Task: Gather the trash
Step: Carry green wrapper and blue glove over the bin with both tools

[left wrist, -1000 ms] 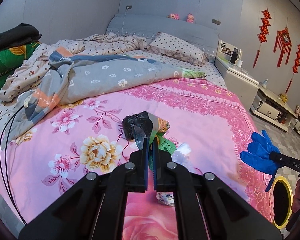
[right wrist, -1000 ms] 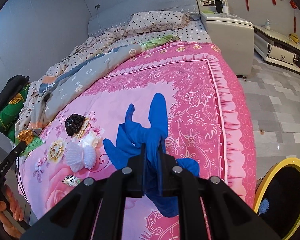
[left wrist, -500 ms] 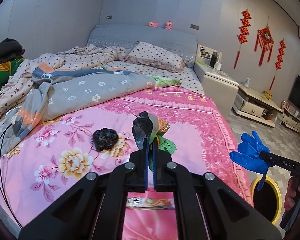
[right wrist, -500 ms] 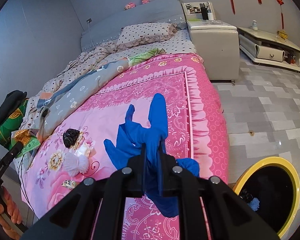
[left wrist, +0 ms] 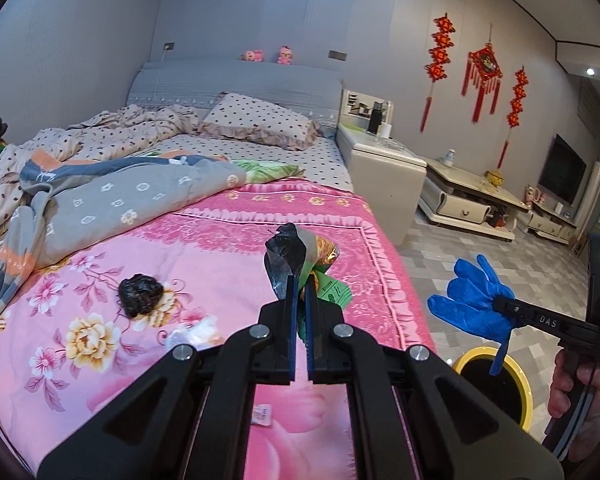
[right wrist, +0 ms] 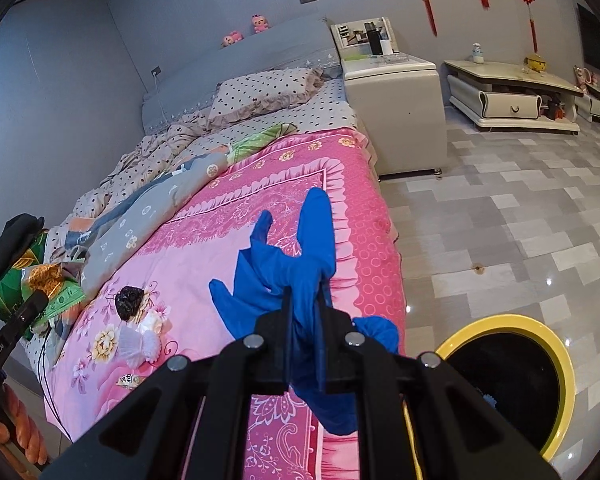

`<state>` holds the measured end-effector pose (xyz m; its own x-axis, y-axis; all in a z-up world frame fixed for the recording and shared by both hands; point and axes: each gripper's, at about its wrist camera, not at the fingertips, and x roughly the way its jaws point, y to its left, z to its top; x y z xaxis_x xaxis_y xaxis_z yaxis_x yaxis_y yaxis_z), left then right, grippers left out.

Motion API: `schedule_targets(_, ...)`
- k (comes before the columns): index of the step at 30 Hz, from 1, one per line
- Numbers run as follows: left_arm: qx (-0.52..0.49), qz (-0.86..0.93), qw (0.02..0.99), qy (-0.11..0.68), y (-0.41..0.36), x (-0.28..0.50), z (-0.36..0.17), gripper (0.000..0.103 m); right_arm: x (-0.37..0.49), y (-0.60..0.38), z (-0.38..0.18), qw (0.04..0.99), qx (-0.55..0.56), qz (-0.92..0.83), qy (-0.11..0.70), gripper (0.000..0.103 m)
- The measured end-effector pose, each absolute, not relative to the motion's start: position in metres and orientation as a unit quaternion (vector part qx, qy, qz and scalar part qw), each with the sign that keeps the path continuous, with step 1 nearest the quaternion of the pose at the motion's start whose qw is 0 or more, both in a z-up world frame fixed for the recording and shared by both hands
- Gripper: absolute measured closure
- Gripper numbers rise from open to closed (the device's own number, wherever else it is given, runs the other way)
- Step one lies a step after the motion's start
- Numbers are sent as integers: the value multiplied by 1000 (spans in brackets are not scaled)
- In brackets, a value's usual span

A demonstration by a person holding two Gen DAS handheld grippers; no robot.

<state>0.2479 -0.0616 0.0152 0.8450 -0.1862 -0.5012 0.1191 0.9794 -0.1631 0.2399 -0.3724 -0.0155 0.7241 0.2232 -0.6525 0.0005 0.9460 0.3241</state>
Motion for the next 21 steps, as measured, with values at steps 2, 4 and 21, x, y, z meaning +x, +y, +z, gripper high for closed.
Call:
schedule_targets(2,-59,-90,958,267,-75,248,17,101,236,-381,-13,917,155,55,363,95)
schedule_targets(4,-54,-102,956,269,-90,248,18,101,233,-390,-12,918,158,50,361,95)
schedule_targets(21,-25,-203,932,298,-219,250,-6,101,194,-484,-22,917,190,-24,350,95)
